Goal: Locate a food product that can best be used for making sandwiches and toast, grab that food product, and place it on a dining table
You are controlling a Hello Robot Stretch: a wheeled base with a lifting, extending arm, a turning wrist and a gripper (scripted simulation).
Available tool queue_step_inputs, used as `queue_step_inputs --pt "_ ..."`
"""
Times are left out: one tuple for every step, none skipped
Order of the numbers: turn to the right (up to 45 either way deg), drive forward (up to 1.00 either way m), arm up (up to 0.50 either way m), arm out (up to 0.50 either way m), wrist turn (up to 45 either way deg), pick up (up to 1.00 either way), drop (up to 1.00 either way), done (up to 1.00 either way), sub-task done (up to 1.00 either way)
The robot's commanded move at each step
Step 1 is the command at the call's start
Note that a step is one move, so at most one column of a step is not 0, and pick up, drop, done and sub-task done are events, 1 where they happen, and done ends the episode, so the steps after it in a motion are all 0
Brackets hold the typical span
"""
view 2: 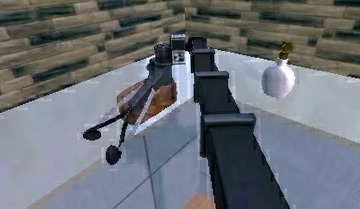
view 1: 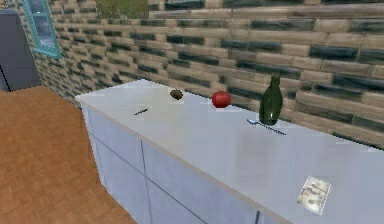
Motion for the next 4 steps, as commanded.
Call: queue_step_inputs --pt "0.0 0.0 0.0 0.0 45.0 0.0 0.0 0.0 0.0" --pt "0.0 0.0 0.0 0.0 42.0 0.0 0.0 0.0 0.0" --pt "0.0 0.0 -0.08 0.0 0.0 0.0 0.0 0.0 0.0" --pt "0.0 0.0 0.0 0.0 0.0 1.0 0.0 0.0 0.0"
